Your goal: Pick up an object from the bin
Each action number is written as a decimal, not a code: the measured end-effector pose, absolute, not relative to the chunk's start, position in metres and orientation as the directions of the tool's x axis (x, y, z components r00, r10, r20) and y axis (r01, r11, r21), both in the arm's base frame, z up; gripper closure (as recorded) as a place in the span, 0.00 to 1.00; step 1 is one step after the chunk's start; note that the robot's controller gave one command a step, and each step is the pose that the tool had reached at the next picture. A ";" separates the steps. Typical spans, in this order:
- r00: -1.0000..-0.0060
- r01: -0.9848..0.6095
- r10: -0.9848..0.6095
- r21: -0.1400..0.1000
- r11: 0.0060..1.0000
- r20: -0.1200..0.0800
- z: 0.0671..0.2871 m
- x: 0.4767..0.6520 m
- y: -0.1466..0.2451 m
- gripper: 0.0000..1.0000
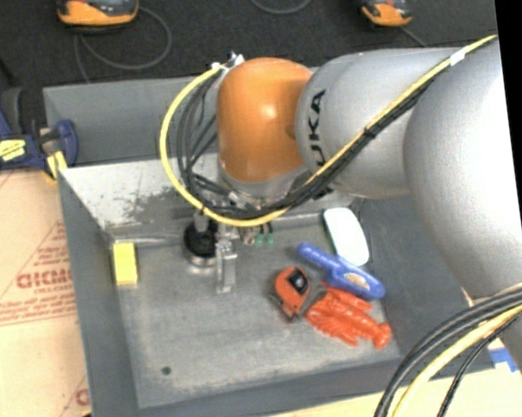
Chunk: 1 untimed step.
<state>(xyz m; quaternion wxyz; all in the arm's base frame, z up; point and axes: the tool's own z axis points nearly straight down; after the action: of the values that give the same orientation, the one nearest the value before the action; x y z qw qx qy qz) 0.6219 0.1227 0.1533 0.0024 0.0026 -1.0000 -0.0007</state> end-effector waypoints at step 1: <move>-1.000 -0.003 -0.003 0.002 1.000 -0.003 0.158 0.624 0.122 0.00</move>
Offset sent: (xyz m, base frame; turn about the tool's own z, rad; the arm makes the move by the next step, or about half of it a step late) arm 0.0112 -0.0166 -0.0510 -0.0580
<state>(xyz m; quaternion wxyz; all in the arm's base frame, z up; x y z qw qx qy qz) 0.6237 0.1224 0.1583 -0.0016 0.0017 -1.0000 -0.0012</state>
